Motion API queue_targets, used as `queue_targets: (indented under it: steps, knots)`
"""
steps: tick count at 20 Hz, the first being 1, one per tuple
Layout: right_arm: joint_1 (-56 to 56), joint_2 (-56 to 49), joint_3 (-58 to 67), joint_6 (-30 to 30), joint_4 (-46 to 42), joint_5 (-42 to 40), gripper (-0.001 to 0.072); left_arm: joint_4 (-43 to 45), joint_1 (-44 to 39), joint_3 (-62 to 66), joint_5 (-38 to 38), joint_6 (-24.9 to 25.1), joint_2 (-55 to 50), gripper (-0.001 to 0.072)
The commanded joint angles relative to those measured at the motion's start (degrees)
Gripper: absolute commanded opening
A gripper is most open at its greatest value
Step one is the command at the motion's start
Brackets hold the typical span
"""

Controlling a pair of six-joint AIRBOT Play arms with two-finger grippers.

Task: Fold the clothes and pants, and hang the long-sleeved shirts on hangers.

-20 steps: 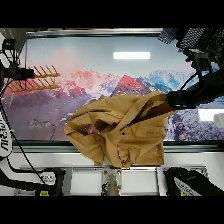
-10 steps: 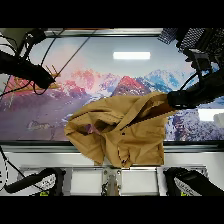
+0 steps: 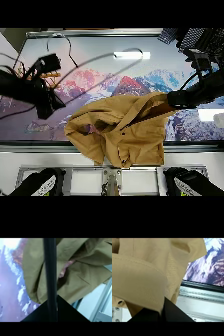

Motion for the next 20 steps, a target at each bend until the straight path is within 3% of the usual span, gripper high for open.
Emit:
queue_targets:
  steps: [1,9,16,20]
  knots:
    - [0.0,0.0,0.0,0.0,0.0,0.0,0.0021,-0.2,-4.3,-8.2,-1.4,2.3,8.2,0.0011]
    - [0.0,0.0,0.0,0.0,0.0,0.0,0.0021,-0.2,-10.1,-18.3,-1.2,2.1,18.0,0.0011]
    - [0.0,0.0,0.0,0.0,0.0,0.0,0.0021,-0.2,-10.8,-20.5,6.1,2.2,7.9,0.0011]
    - [0.0,0.0,0.0,0.0,0.0,0.0,0.0021,-0.7,-10.8,-20.5,6.4,2.2,1.6,0.0011]
